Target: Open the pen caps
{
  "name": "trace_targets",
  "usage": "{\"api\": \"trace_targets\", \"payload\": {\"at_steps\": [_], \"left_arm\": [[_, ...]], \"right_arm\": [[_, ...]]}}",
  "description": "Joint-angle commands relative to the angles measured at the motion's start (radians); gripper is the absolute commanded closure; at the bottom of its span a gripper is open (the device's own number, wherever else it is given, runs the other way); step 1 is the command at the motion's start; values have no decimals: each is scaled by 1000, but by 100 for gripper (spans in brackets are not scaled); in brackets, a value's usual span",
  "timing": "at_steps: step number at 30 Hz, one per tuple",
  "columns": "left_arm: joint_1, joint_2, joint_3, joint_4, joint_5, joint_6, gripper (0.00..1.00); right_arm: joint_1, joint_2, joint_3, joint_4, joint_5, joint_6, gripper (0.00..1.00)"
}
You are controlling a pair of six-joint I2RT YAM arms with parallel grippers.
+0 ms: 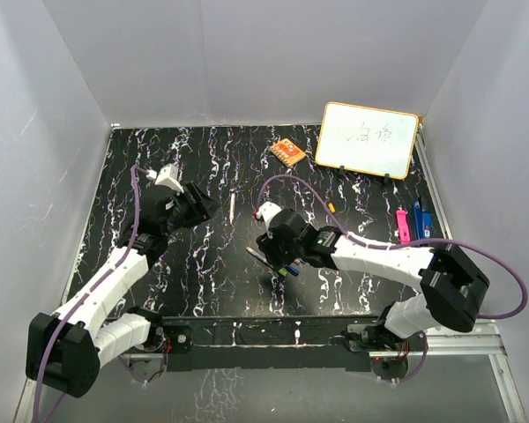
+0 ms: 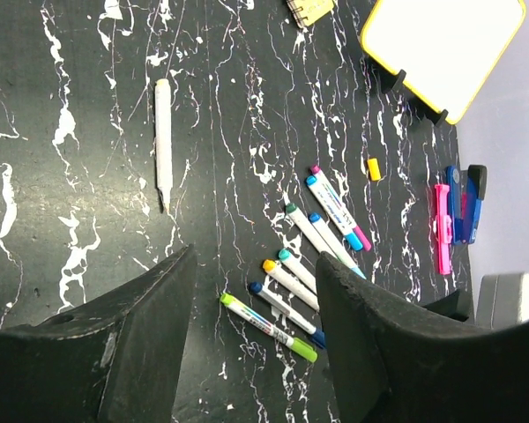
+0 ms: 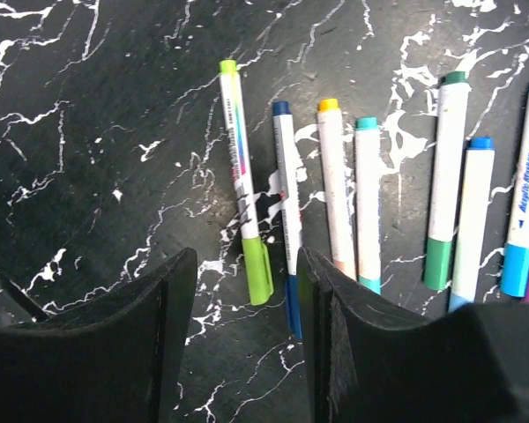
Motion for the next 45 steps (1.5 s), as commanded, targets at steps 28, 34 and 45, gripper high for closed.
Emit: {"api": "trace_targets", "payload": {"at_steps": [28,34,45], "left_arm": [[-5,-89,-29,19,7,-58,1],[-3,-92,-26,14,1,-51,1],[-4,-115,-26,-6,-36,-51,1]], "right_arm": [[68,152,-7,158,24,-32,66],[68,186,3,172,26,-42,67],[68,237,14,180,9,-49,75]]}}
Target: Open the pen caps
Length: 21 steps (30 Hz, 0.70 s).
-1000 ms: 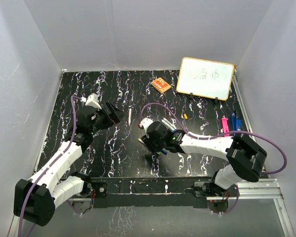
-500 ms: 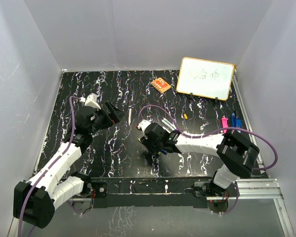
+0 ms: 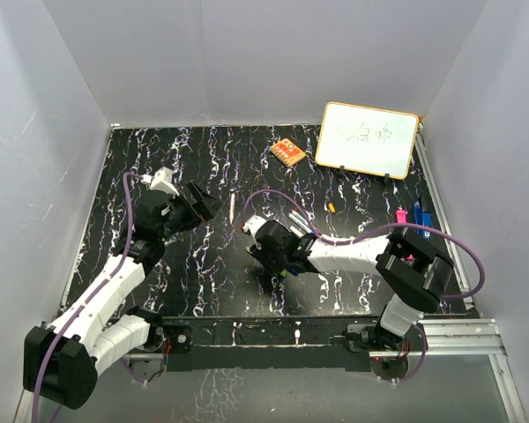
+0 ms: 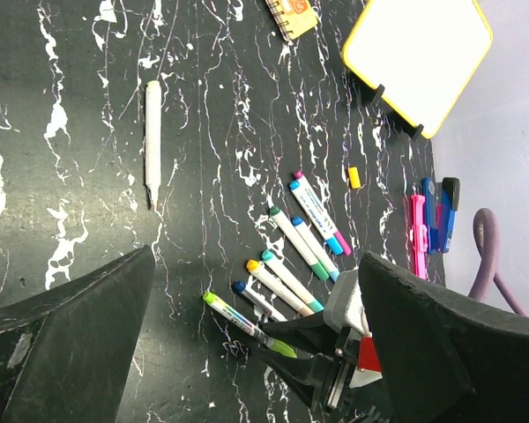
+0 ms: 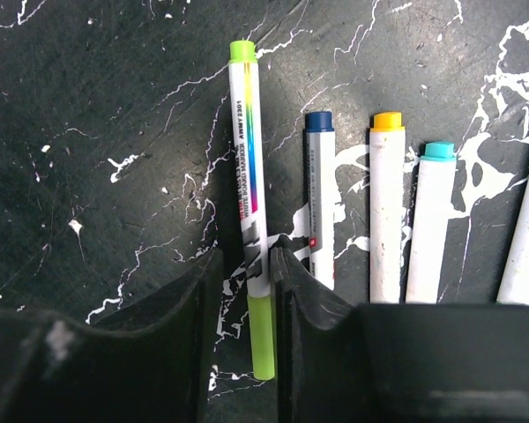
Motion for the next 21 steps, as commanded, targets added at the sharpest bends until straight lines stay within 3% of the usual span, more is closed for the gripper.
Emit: {"api": "trace_targets", "payload": {"at_steps": [1,7,12,21], "left_arm": [[-4,-50,6,-17,-38,9,1],[-4,-82,-16,-4,-55,9,2],[-3,-101,-67,94,14,-15,2],[-3,-64,-227,434,188,-156,2]], "right_arm": [[7,25,30,38,-10,-14,77],[9,19,27,44,-19,-2,100],[7,-60,55,57,-11,18,100],[-6,-168,122,125,3,76,100]]}}
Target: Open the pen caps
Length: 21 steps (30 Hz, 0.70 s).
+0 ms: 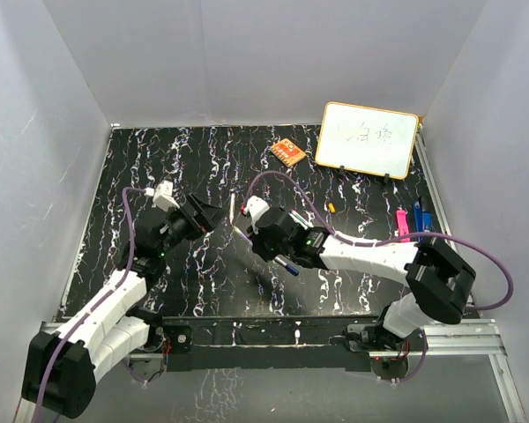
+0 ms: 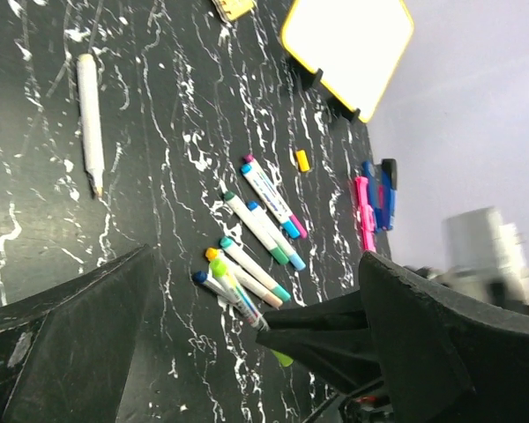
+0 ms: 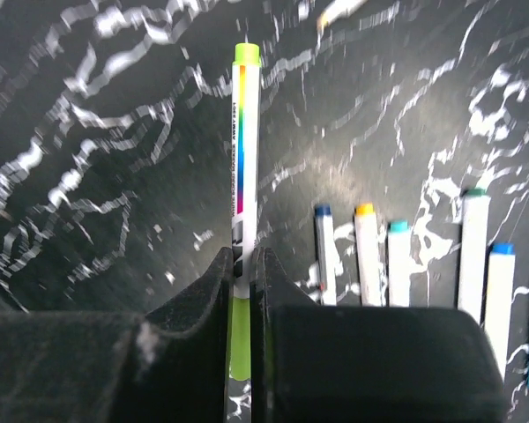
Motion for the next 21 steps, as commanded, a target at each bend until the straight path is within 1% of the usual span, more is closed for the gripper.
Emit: {"api": "trace_targets", "payload": {"at_steps": [1,12,21], "left_arm": [[-3,18,-55,228,110,-90,2],[-18,56,-104,366,144,-162,3],[-62,126,-100,418,114,-186,6]], "right_arm": [[-5,-49,91,92,21,48,100],[-6,-70,133,152,48,87,100],[-7,-94,137,200,48,109,100]]}}
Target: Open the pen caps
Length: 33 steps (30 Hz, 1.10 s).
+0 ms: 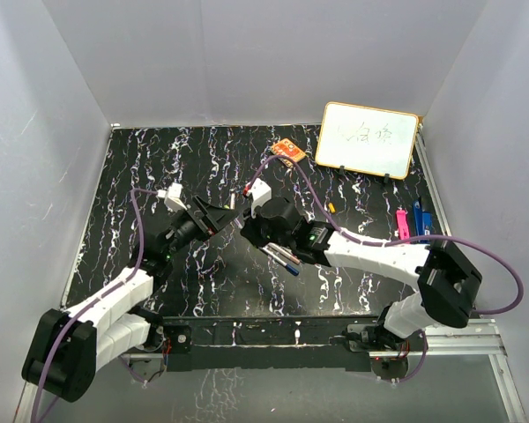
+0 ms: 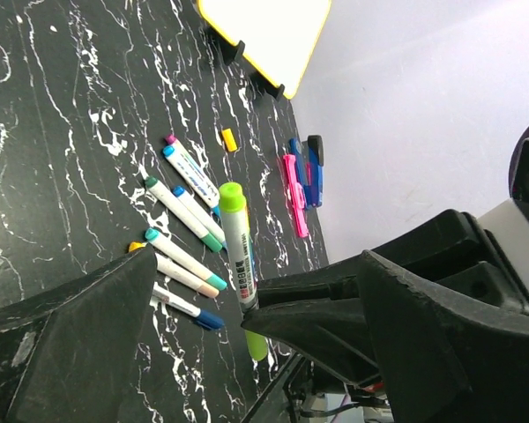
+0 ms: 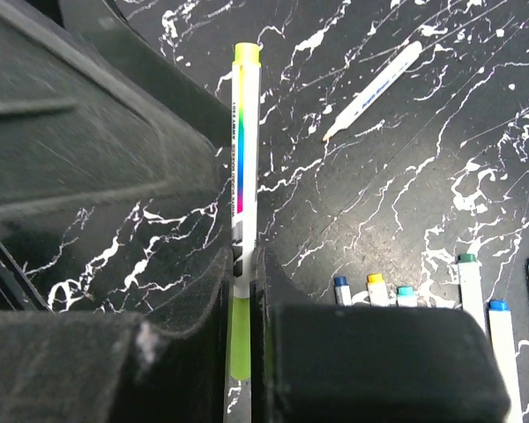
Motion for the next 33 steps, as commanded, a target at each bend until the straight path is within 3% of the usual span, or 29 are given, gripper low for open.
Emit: {"api": "trace_targets", "payload": {"at_steps": [1,8,18,26,33], "left_arm": [[-20,28,2,82,-5,-20,6],[-43,40,3,125,-23,-37,18],[-47,50,-17,202,-23,-68,50],[-49,60,-19,215,-24,-59,59],[-49,59,-6,196,-20,-56,85]], "right_arm": [[-7,-47,61,92,17,15,100],[-6,-52,81,84,11,22,100],[-5,-52,81,94,-3,39,100],[-5,-58,65,105,-29,45,100],[-6,-58,71,93,-41,50,100]]}}
